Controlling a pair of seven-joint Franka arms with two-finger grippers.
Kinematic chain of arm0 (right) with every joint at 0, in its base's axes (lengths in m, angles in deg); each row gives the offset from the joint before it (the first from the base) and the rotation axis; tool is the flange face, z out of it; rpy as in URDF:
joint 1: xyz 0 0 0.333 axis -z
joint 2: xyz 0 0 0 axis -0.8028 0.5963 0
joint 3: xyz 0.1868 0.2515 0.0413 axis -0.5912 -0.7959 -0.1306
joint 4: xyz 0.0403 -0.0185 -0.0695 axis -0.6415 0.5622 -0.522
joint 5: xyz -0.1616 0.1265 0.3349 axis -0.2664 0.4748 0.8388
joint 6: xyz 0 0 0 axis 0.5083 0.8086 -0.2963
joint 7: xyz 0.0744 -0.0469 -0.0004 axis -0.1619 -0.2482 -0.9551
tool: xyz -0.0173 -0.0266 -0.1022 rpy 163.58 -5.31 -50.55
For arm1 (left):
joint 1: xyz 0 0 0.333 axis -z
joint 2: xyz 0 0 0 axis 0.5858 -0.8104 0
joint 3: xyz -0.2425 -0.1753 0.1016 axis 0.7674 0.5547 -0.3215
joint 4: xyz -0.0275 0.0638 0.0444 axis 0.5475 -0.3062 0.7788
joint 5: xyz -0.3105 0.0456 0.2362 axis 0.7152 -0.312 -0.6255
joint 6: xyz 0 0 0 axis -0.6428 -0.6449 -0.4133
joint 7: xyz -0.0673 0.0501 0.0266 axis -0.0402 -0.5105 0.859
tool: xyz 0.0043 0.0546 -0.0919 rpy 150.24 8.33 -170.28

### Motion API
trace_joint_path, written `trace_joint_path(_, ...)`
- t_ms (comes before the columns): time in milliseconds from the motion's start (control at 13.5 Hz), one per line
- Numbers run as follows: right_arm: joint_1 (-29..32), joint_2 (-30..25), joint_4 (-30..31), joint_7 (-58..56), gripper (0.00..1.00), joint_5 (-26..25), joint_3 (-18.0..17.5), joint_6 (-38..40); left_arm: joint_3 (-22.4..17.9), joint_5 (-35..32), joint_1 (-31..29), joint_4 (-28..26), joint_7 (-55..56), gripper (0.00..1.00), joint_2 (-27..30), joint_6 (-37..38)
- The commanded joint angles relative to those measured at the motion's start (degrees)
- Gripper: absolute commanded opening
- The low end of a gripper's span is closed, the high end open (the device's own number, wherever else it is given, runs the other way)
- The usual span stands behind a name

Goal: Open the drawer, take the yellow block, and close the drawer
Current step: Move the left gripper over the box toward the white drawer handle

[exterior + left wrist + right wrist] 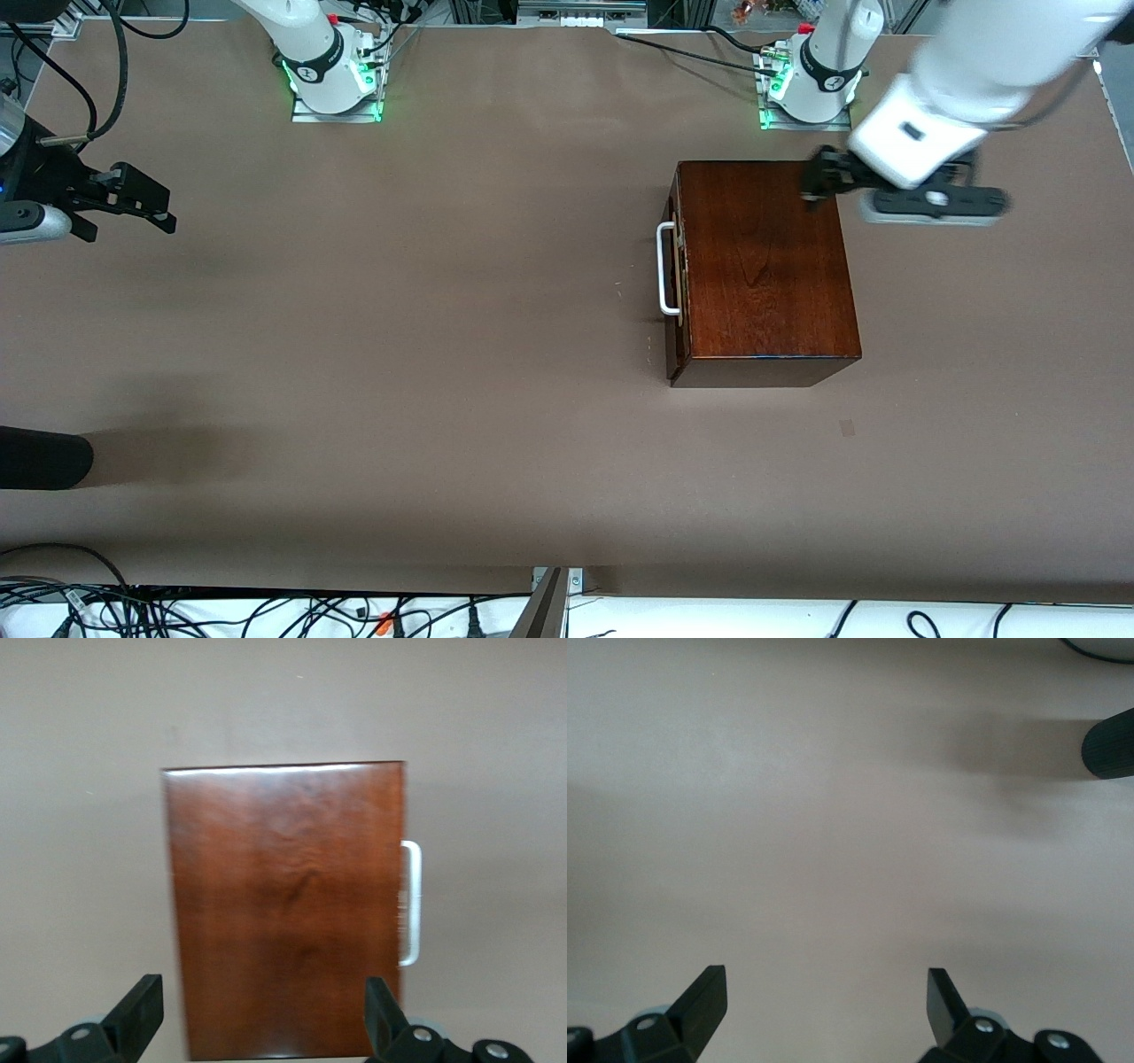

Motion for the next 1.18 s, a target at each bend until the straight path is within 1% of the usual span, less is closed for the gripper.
trace_joint_path(0, 0.6, -0.2, -0.1, 0.5, 1.00, 0.0, -0.4, 0.5, 5.9, -0.6, 0.7, 0.4, 8.6, 1.00, -1.6, -1.7)
trace_joint_path(148, 0.6, -0.2, -0.1, 0.5, 1.00, 0.0, -0.4, 0.5, 9.2, -3.3, 3.4, 1.2, 14.3, 1.00, -3.2, -1.7)
trace_joint_path(296, 0.6, -0.2, -0.1, 0.5, 1.00, 0.0, -0.4, 0.5, 9.4, -4.9, 8.3, 2.9, 18.9, 1.00, -6.0, -1.7)
trace_joint_path(444, 0.6, -0.2, -0.1, 0.5, 1.00, 0.0, -0.4, 0.5, 9.4, -8.3, 13.1, 3.9, 24.2, 1.00, -9.4, -1.7)
trace_joint_path(518, 0.6, -0.2, -0.1, 0.5, 1.00, 0.0, -0.4, 0.5, 9.4, -9.7, 14.4, 4.0, 25.6, 1.00, -10.9, -1.7)
trace_joint_path(814, 0.6, -0.2, -0.1, 0.5, 1.00, 0.0, -0.4, 0.5, 9.5, -14.1, 16.1, 4.0, 26.0, 1.00, -16.6, -2.3)
trace_joint_path(962, 0.6, -0.2, -0.1, 0.5, 1.00, 0.0, -0.4, 0.5, 9.3, -15.1, 16.0, 3.2, 26.0, 1.00, -17.5, -5.5)
trace_joint_path(1109, 0.6, -0.2, -0.1, 0.5, 1.00, 0.0, -0.4, 0.5, 9.3, -16.3, 16.0, 3.2, 26.1, 1.00, -20.3, -6.0)
